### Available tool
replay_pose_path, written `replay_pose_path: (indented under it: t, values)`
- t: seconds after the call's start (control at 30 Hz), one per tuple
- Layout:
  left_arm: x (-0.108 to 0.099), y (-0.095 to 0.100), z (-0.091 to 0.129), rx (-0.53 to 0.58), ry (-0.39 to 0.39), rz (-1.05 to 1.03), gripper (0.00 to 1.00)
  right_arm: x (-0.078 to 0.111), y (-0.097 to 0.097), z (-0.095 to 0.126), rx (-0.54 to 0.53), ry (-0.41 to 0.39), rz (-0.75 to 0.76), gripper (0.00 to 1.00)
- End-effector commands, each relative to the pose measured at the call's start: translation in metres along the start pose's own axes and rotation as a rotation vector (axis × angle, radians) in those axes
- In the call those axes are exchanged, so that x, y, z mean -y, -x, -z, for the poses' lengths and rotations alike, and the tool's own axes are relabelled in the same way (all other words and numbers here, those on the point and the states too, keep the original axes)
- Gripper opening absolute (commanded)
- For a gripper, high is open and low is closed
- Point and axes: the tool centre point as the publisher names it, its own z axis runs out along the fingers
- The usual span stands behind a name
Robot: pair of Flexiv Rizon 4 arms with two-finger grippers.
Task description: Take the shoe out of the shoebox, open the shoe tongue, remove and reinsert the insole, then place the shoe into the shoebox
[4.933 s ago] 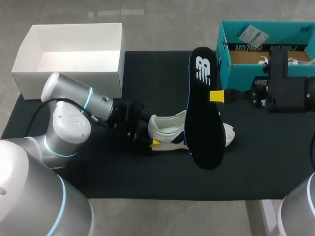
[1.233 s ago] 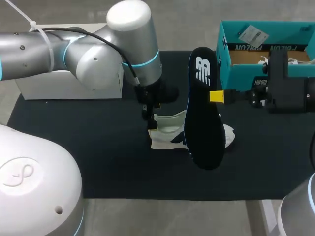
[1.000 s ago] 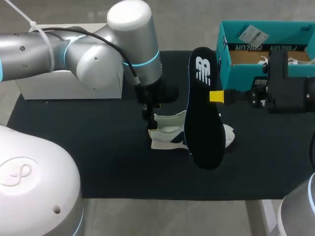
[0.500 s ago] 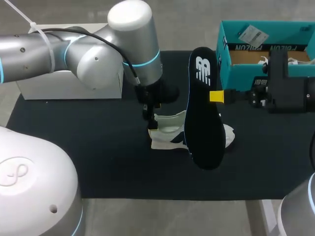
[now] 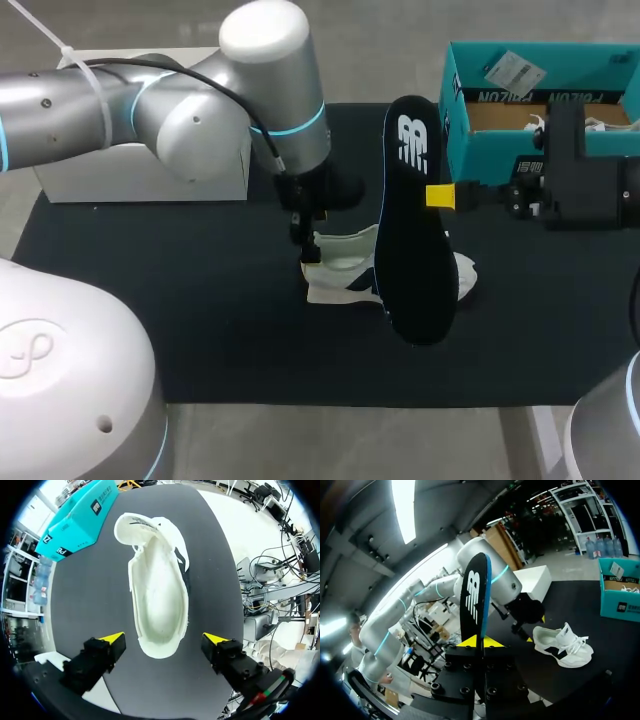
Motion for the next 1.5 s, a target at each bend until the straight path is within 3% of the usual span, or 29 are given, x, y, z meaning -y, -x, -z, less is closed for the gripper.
replay_pose_path:
  t: [0.03, 0.27, 0.57, 1.0, 1.03, 1.1, 1.17, 1.5]
  values:
    - [0.017, 0.01, -0.007, -0.022, 0.022, 0.0, 1.0, 0.004, -0.006, 0.0, 0.01, 0.009, -0.001, 0.0]
    - [0.042, 0.023, -0.01, -0.025, -0.005, 0.005, 1.0, 0.004, -0.006, 0.0, 0.01, 0.009, -0.001, 0.0]
    - [0.073, 0.044, -0.038, 0.0, -0.031, -0.03, 1.0, 0.004, -0.006, 0.0, 0.01, 0.009, -0.001, 0.0]
    - [0.089, 0.061, -0.063, -0.022, -0.042, -0.016, 1.0, 0.004, -0.006, 0.0, 0.01, 0.009, -0.001, 0.0]
    - [0.089, 0.061, -0.065, -0.025, -0.042, -0.017, 0.85, 0.004, -0.006, 0.0, 0.01, 0.009, -0.001, 0.0]
    - [0.088, 0.061, -0.068, -0.029, -0.039, -0.017, 0.37, 0.004, -0.006, 0.0, 0.01, 0.009, -0.001, 0.0]
    - [0.086, 0.06, -0.07, -0.033, -0.037, -0.019, 0.0, 0.004, -0.006, 0.0, 0.01, 0.009, -0.001, 0.0]
    - [0.081, 0.051, -0.07, -0.046, -0.057, -0.07, 0.0, 0.004, -0.006, 0.0, 0.01, 0.009, -0.001, 0.0]
